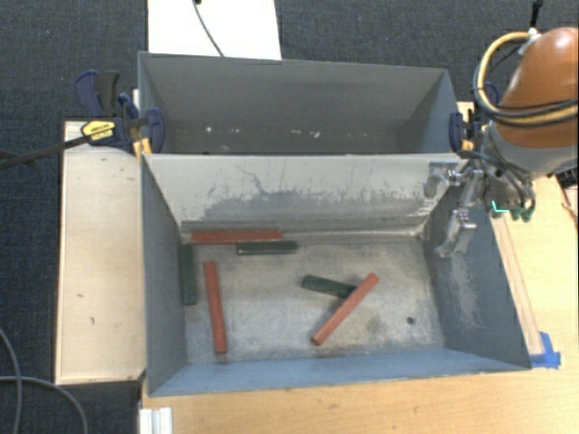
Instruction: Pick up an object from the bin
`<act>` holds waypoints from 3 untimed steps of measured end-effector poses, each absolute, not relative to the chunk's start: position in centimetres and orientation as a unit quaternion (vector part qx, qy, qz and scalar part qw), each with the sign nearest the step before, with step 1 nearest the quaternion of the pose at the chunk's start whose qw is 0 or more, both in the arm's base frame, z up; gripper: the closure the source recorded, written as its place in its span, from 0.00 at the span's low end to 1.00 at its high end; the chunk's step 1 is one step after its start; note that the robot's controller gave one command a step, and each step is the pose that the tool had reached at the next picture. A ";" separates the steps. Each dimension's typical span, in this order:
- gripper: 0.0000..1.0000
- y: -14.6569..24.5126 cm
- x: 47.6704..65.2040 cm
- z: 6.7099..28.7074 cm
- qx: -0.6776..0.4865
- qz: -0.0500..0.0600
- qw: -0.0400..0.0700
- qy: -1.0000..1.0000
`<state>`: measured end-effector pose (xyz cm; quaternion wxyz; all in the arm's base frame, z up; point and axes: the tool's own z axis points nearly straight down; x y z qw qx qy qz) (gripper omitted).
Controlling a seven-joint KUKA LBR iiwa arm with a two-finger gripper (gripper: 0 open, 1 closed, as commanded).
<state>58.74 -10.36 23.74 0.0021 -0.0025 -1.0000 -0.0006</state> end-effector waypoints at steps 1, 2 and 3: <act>0.00 -1.2 54.6 6.6 0.090 -0.002 0.003 -0.996; 0.00 3.8 55.3 10.2 0.140 -0.001 -0.004 -0.990; 0.00 2.2 53.9 10.0 0.088 0.000 0.000 -0.996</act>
Offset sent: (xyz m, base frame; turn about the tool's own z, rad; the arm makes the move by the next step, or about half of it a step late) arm -0.0398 0.0888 -0.1674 -0.1794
